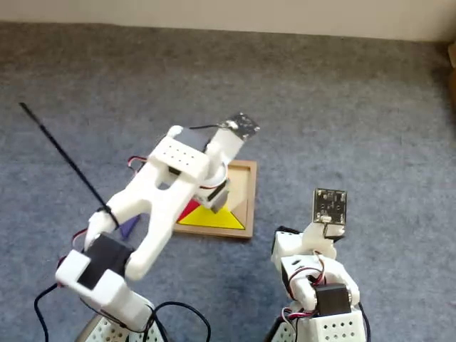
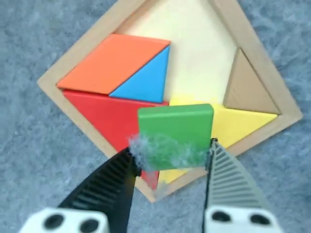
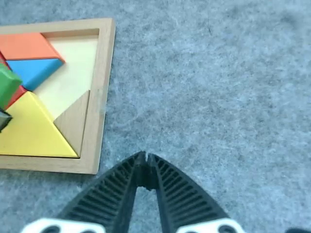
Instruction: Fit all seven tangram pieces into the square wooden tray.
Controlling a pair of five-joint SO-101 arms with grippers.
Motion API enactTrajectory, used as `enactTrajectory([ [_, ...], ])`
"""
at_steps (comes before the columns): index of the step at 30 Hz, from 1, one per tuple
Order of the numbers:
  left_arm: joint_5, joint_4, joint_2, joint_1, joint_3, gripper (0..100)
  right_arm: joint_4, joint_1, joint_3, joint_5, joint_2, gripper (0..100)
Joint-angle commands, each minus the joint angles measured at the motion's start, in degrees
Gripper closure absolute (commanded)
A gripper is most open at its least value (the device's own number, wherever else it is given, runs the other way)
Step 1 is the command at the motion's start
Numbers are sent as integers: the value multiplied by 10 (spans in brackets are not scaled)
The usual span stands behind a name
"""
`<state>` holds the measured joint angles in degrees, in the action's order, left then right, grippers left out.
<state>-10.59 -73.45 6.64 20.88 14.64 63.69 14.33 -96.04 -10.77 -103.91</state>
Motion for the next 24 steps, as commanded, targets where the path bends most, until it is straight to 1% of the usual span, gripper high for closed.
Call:
enactTrajectory([
  [1, 7, 6, 15, 23, -64, 912, -18, -7, -66, 8, -7, 994],
  [8, 7, -11, 67, 28, -125, 912, -18, -7, -66, 8, -7, 994],
  [13, 7, -10, 100, 40, -143, 911, -18, -7, -66, 8, -7, 994],
  [18, 9, -22, 110, 68, -142, 838, -18, -7, -66, 8, -7, 994],
  [24, 29, -25, 111, 62, -143, 828, -18, -7, -66, 8, -7, 994],
])
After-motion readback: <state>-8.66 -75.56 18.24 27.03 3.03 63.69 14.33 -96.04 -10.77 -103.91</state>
